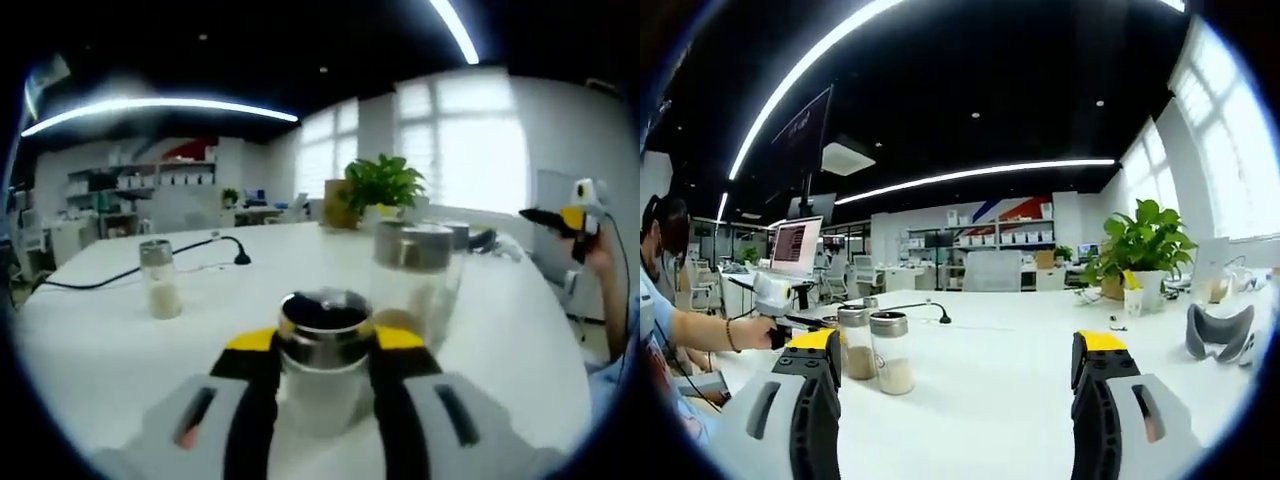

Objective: Rotate the seasoning bottle until the label or dispensing opening points toward the visible target arrow and the bottle remains upright within the marked orientation range

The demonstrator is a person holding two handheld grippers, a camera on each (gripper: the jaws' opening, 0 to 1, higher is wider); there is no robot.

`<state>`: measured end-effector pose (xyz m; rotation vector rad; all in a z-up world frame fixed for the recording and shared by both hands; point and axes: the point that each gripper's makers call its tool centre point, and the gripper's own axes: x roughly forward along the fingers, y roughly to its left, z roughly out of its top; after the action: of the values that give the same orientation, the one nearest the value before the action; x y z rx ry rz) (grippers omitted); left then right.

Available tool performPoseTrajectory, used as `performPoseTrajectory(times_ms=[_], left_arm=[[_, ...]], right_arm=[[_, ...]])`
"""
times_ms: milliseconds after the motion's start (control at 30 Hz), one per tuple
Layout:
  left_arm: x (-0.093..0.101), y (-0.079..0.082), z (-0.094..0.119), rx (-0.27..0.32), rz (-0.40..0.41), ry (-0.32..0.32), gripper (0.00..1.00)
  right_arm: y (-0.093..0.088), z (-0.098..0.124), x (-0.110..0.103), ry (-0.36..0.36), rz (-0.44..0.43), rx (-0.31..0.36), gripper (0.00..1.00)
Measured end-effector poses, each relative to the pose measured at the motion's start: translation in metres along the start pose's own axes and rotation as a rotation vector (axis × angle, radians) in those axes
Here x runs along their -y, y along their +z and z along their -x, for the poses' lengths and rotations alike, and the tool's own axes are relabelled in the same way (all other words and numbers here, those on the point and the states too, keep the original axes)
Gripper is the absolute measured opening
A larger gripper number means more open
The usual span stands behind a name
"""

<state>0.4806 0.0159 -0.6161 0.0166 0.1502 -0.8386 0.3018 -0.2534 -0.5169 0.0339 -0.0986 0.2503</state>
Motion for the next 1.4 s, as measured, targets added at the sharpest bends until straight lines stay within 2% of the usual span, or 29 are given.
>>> performPoseTrajectory(times_ms=[300, 367, 467, 633, 800, 867, 1100, 1167, 1300, 1400], left_arm=[[-0.001, -0.001, 0.000, -0.014, -0.012, -0.065, 0.36], [0.000, -0.001, 0.000, -0.017, -0.019, -0.116, 0.36], [0.004, -0.002, -0.001, -0.052, -0.032, -0.234, 0.36], [0.007, -0.003, 0.001, -0.079, -0.054, -0.375, 0.36], [0.010, -0.003, 0.003, -0.084, -0.080, -0.498, 0.36], [0.012, -0.002, 0.004, -0.062, -0.076, -0.544, 0.36], [0.013, -0.002, 0.001, -0.060, -0.087, -0.633, 0.36], [0.013, -0.002, 0.001, -0.048, -0.087, -0.654, 0.36], [0.015, -0.001, 0.001, -0.041, -0.087, -0.666, 0.36], [0.016, -0.001, 0.000, -0.029, -0.090, -0.664, 0.36]], right_arm=[[0.001, 0.003, -0.001, -0.012, 0.094, -0.033, 0.99], [-0.003, 0.002, 0.000, -0.008, 0.085, -0.044, 0.99], [-0.008, 0.001, -0.004, 0.016, 0.061, -0.060, 0.99], [-0.008, -0.001, -0.006, 0.027, 0.046, -0.056, 0.99], [-0.009, -0.002, -0.004, 0.025, 0.048, -0.062, 0.99], [-0.010, -0.002, -0.005, 0.028, 0.044, -0.066, 0.99], [-0.011, -0.003, -0.008, 0.049, 0.031, -0.068, 0.95], [-0.011, -0.003, -0.008, 0.045, 0.032, -0.070, 0.98], [-0.001, -0.001, -0.003, 0.005, 0.029, -0.030, 0.99], [0.001, 0.000, -0.005, 0.018, 0.035, -0.025, 0.99]])
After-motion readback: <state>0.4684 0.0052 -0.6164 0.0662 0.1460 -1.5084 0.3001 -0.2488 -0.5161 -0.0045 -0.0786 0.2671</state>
